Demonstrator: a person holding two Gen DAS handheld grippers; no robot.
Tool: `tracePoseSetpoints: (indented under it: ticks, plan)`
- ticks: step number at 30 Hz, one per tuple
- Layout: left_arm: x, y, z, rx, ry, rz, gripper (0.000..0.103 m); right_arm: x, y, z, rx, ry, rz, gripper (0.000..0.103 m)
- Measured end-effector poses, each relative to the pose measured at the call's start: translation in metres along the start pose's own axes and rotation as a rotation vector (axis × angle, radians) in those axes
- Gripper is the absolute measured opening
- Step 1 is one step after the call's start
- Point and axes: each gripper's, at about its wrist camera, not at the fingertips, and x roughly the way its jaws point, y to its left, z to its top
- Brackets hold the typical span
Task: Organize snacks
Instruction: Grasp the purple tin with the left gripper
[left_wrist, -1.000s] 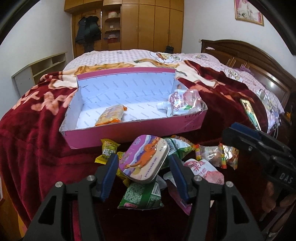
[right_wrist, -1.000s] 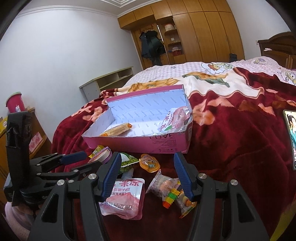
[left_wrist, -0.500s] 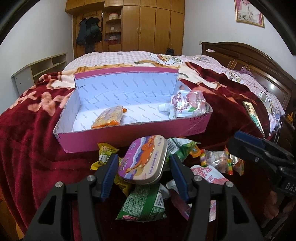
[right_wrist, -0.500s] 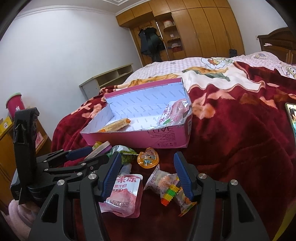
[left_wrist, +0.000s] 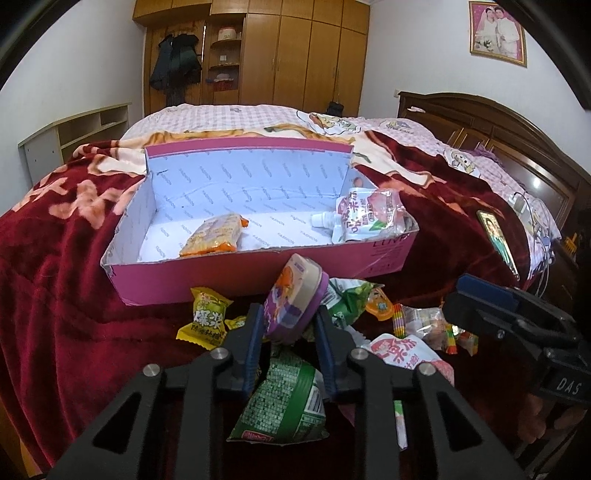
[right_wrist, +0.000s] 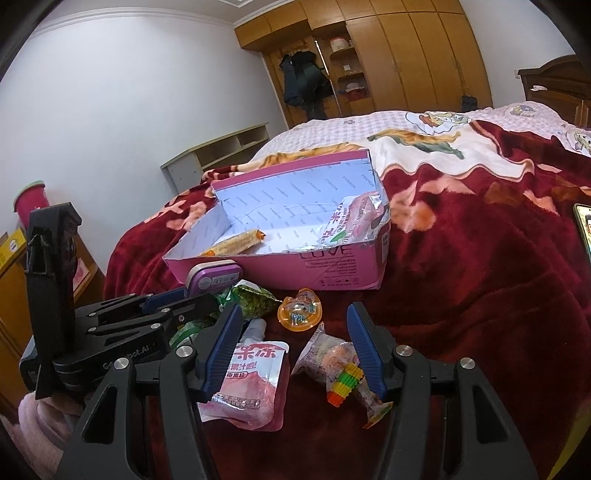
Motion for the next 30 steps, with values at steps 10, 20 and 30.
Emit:
tracePoseSetpoints:
  ticks: [10, 20, 30]
  plan:
    - [0.007, 0.004, 0.011, -0.035, -0.024, 0.030, 0.037, 0.003, 0.005, -0.002, -0.018, 0.016, 0.011, 0.060]
    - [0.013, -0.002, 0.015, 0.000, -0.038, 0.023, 0.028, 0.011, 0.001, -0.006, -0.006, 0.041, 0.019, 0.060]
    - [-0.006, -0.005, 0.009, -0.001, -0.058, 0.005, 0.022, 0.004, 0.010, -0.006, -0.020, 0.035, 0.036, 0.060]
